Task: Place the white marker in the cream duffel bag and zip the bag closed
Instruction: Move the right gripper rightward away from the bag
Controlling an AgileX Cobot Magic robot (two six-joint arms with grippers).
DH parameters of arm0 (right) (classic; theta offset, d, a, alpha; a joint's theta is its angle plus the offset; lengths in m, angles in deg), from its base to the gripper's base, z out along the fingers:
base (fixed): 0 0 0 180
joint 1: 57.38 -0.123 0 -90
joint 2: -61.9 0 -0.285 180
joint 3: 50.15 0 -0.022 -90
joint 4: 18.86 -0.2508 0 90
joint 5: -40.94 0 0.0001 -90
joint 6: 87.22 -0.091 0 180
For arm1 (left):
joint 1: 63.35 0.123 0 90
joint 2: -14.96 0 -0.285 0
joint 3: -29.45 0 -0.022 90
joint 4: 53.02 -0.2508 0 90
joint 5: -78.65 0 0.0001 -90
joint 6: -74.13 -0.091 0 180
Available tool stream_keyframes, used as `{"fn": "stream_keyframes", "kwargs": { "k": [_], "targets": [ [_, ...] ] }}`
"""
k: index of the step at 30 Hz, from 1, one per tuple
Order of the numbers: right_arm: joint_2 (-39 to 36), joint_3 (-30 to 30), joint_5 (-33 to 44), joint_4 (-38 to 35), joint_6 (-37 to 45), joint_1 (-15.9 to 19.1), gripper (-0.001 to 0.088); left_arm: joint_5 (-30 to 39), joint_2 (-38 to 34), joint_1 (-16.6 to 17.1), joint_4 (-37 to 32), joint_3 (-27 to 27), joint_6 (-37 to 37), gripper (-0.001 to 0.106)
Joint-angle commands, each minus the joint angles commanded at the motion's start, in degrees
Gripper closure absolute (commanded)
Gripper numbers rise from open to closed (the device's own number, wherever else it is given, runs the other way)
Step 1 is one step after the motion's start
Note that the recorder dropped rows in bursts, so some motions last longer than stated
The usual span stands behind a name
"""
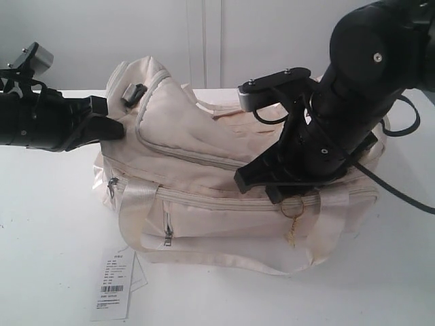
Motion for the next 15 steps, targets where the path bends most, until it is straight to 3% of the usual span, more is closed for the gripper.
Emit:
{"fn": "stream_keyframes", "kwargs": {
  "k": [4,5,15],
  "targets": [
    [0.0,0.0,0.1,0.0,0.94,0.0,0.0848,0.0,0.0,0.0,0.0,0.0,0.0,0.105],
    [0.0,0.0,0.1,0.0,1.25,0.0,0.0867,0.0,0.0,0.0,0.0,0.0,0.0,0.105],
    [2.96,0.0,2.04,0.62,3.07,0.0,0.0868,0.0,0.0,0.0,0.0,0.0,0.0,0.105]
  ]
}}
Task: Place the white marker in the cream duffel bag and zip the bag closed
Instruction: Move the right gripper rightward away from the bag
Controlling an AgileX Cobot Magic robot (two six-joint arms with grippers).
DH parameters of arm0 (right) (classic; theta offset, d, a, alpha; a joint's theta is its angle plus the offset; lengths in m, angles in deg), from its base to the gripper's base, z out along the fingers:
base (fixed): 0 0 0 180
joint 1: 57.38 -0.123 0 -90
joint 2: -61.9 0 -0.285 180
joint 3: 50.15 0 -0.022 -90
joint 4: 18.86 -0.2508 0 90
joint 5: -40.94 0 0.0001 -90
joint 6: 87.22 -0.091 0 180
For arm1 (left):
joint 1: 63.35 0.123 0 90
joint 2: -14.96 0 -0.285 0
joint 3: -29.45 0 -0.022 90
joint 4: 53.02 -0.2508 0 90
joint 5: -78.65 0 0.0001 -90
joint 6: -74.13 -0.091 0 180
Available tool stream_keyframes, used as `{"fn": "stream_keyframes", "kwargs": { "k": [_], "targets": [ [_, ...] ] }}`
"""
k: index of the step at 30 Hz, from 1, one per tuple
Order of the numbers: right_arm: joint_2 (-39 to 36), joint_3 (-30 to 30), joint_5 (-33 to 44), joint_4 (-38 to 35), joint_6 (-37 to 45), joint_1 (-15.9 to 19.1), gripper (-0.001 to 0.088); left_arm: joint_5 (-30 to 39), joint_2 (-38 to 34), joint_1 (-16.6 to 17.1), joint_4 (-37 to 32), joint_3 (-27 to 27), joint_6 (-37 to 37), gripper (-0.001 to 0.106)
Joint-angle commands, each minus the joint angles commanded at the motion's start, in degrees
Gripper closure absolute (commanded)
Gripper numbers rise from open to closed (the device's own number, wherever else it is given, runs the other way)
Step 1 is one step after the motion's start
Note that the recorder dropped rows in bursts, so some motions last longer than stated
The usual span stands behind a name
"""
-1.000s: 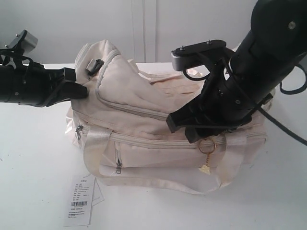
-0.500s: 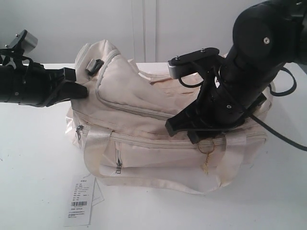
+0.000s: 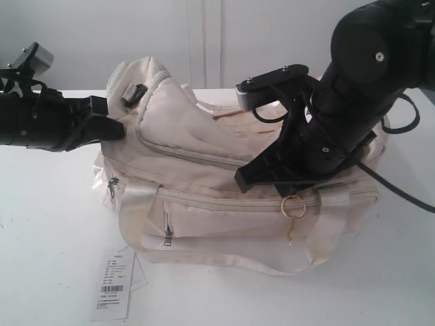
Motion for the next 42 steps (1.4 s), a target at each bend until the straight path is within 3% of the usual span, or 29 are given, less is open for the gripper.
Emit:
{"fn": "stream_keyframes", "kwargs": {
  "k": [12,34,42],
  "targets": [
    [2.29,0.0,4.77,7.35,0.0,0.11,0.0868,-0.32,0.0,0.0,0.0,0.0,0.0,0.105],
    [2.29,0.0,6.99,13.08,0.15,0.23,0.0868,-0.43,0.0,0.0,0.0,0.0,0.0,0.105],
    [2.29,0.0,7.23,13.1,1.33,2.09,0.0868,-0.42,0.0,0.0,-0.1,0.0,0.0,0.105]
  ]
}}
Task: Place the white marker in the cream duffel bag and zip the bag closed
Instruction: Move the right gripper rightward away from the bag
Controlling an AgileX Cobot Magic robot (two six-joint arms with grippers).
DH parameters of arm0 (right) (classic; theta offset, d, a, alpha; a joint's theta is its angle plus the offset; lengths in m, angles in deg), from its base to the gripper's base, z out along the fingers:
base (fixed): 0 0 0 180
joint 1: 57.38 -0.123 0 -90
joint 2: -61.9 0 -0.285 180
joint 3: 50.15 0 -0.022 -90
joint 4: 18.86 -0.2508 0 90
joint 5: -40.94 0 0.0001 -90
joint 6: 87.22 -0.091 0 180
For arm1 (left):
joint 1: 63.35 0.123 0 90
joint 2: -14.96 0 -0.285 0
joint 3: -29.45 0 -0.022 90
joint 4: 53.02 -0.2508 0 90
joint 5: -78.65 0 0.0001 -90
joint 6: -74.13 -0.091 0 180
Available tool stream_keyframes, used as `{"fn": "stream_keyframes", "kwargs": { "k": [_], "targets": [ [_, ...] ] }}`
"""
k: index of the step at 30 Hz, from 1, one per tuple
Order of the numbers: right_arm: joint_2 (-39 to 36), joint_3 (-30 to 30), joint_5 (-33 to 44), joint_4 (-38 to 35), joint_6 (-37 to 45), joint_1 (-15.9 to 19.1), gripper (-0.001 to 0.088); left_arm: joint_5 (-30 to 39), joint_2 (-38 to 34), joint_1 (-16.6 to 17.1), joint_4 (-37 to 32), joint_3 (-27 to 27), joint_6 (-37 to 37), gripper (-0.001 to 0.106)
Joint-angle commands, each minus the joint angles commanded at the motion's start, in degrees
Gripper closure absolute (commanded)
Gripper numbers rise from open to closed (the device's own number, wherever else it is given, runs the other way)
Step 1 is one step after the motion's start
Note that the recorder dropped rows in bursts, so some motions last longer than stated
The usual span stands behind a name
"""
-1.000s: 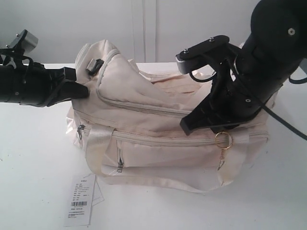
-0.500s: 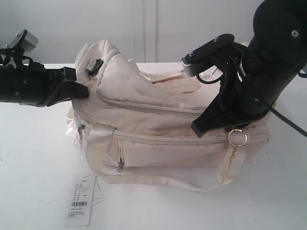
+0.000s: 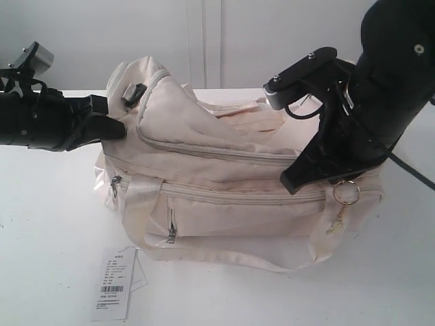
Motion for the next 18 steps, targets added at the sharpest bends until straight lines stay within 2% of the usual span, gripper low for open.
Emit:
{"fn": "stream_keyframes", "kwargs": {
  "k": [18],
  "targets": [
    [0.0,0.0,0.47,0.38,3.86,2.82,0.0868,-0.11,0.0,0.0,-0.22,0.0,0.0,0.105]
  ]
}}
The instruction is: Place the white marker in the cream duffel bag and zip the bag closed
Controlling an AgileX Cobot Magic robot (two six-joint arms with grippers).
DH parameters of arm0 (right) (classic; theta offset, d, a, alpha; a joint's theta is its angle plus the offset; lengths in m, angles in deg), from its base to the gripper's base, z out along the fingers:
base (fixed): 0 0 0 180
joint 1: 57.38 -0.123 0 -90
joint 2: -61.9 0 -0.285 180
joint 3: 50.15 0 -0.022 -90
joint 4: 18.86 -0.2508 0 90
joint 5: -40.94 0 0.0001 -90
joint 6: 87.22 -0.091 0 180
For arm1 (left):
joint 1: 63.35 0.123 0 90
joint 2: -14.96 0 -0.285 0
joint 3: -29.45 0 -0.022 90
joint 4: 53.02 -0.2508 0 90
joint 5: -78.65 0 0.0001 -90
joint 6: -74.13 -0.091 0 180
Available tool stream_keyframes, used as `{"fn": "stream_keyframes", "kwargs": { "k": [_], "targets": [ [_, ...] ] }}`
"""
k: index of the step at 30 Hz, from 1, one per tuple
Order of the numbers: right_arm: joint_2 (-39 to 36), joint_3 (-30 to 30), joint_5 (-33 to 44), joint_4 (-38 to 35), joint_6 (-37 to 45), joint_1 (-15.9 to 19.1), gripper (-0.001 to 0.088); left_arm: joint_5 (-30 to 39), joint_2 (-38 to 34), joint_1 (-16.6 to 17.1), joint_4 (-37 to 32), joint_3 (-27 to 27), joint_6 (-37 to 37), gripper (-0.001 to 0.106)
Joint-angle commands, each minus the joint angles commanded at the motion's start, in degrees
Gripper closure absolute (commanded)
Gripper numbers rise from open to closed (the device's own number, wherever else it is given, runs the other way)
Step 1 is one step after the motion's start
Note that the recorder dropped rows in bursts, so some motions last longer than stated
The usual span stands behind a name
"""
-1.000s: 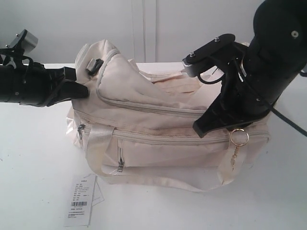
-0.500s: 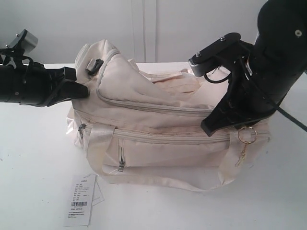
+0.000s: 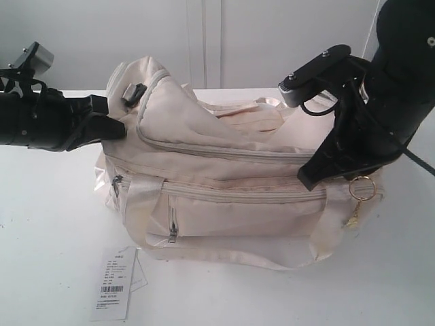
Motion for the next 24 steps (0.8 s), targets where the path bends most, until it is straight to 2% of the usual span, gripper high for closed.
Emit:
{"fn": "stream_keyframes", "kwargs": {
  "k": [6,9,13,16,18,24],
  "targets": [
    [0.0,0.0,-0.1,0.21,4.09,2.13,0.0868,0.0,0.0,0.0,-0.14,0.0,0.0,0.105],
    [0.0,0.0,-0.1,-1.85,11.22,2.99,0.0868,0.0,0.0,0.0,-0.14,0.0,0.0,0.105],
    [0.0,0.0,-0.53,-2.64,16.46,3.32,0.0868,0.11,0.0,0.0,-0.4,0.0,0.0,0.105],
    [0.0,0.0,1.09,-5.76,27.18,3.32,0.0868,0.61,0.0,0.0,-0.92,0.0,0.0,0.105],
    [0.0,0.0,0.86,-7.68,31.58,3.32,0.0868,0.37,0.0,0.0,-1.76,0.0,0.0,0.105],
    [0.0,-0.1,-3.44,-7.48,33.03,3.32,0.0868,-1.32,0.22,0.0,-4.0,0.0,0.0,0.105]
  ]
}}
